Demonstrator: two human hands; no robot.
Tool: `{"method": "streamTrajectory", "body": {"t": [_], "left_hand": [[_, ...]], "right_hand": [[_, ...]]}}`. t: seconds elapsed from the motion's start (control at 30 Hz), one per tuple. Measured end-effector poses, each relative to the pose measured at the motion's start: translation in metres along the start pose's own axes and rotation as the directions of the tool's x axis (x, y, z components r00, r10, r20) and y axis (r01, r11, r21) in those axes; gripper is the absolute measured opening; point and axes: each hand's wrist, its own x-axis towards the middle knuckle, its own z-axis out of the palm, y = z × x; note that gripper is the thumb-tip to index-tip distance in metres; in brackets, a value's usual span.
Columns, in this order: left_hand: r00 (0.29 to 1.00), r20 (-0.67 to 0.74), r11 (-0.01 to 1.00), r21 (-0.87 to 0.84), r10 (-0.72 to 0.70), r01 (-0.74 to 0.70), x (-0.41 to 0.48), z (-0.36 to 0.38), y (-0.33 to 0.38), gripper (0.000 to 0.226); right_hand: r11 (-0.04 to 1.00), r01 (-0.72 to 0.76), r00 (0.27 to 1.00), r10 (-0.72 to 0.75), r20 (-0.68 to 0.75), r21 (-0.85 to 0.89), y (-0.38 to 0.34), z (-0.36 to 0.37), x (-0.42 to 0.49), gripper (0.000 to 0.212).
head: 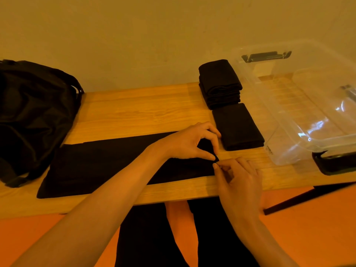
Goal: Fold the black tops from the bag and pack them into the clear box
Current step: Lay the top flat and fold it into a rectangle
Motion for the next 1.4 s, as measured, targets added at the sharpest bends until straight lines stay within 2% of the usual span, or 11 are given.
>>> {"method": "streamTrajectory", "body": {"t": [0.37, 0.5, 0.57, 0.67, 0.73, 0.8, 0.87, 0.93, 1.03, 1.27, 1.4], "left_hand": [[0.998, 0.043, 0.975, 0.221, -0.043, 0.033, 0.01, 0.007, 0.006, 0.01], [0.998, -0.057, 0.968, 0.25, 0.005, 0.009, 0.013, 0.016, 0.006, 0.005], [0.982, -0.187, 0.984, 0.179, 0.034, 0.0, 0.006, 0.021, 0.009, 0.012], [0.866, -0.5, 0.998, 0.046, -0.017, 0.046, -0.031, 0.017, 0.014, 0.025], [0.811, -0.561, 0.968, 0.063, -0.166, 0.241, -0.071, 0.01, 0.007, 0.042], [0.742, -0.581, 0.848, 0.156, -0.336, 0.506, -0.12, 0.005, -0.014, 0.06], [0.636, -0.633, 0.665, 0.245, -0.441, 0.706, -0.168, 0.0, -0.037, 0.076], [0.53, -0.677, 0.517, 0.251, -0.51, 0.818, -0.209, -0.003, -0.056, 0.091], [0.428, -0.679, 0.412, 0.2, -0.596, 0.889, -0.253, 0.002, -0.075, 0.101], [0.442, -0.685, 0.442, 0.191, -0.58, 0.876, -0.269, 0.012, -0.079, 0.097], [0.491, -0.814, 0.532, 0.28, -0.31, 0.799, -0.269, 0.023, -0.058, 0.082]], "right_hand": [[0.999, -0.029, 1.0, 0.029, 0.002, -0.027, -0.005, 0.001, 0.003, 0.007], [1.0, -0.008, 1.0, 0.008, 0.028, -0.021, -0.007, -0.001, 0.003, 0.004], [1.0, 0.001, 1.0, 0.0, 0.028, -0.012, -0.009, -0.006, 0.004, 0.015], [0.987, 0.161, 0.987, -0.161, -0.011, -0.029, -0.019, -0.015, 0.006, 0.029], [0.941, 0.337, 0.941, -0.336, 0.036, -0.04, -0.036, -0.008, 0.012, 0.032], [0.89, 0.439, 0.887, -0.408, 0.216, -0.121, -0.058, 0.011, 0.027, 0.051], [0.83, 0.497, 0.822, -0.359, 0.442, -0.251, -0.075, 0.031, 0.048, 0.071], [0.782, 0.515, 0.767, -0.238, 0.596, -0.35, -0.073, 0.043, 0.064, 0.08], [0.783, 0.48, 0.774, -0.165, 0.611, -0.396, -0.053, 0.044, 0.067, 0.086], [0.754, 0.486, 0.768, -0.128, 0.627, -0.442, -0.044, 0.034, 0.059, 0.089], [0.753, 0.483, 0.796, -0.164, 0.582, -0.448, -0.064, 0.03, 0.054, 0.089]]}}
